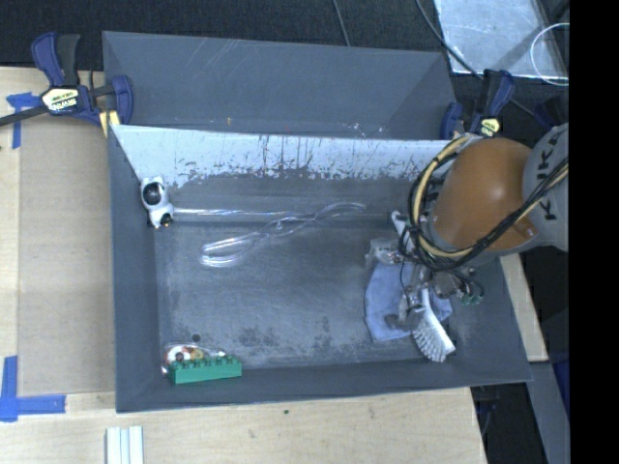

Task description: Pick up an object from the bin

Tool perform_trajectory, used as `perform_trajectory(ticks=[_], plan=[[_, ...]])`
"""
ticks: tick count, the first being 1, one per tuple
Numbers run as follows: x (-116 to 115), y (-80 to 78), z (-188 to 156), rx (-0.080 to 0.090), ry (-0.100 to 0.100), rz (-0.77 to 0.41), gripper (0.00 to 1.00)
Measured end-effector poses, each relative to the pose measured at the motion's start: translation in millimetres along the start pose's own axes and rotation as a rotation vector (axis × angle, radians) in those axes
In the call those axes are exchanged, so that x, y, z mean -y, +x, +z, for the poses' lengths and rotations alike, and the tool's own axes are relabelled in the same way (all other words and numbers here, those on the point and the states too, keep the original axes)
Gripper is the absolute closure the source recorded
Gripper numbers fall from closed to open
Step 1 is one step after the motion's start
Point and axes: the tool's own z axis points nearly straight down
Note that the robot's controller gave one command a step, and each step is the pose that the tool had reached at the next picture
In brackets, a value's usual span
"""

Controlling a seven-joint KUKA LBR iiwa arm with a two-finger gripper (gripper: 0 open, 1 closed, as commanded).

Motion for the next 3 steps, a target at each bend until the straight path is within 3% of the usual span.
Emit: perform_trajectory(ticks=[1, 2, 3], plan=[[-24, 7.3, -15, 0.005, 0.000, 0.077, 0.00], [5, 7.2, -10, 0.004, 0.002, 0.027, 0.00], [-31, -0.4, 1, 0.010, 0.000, 0.076, 0.00]])
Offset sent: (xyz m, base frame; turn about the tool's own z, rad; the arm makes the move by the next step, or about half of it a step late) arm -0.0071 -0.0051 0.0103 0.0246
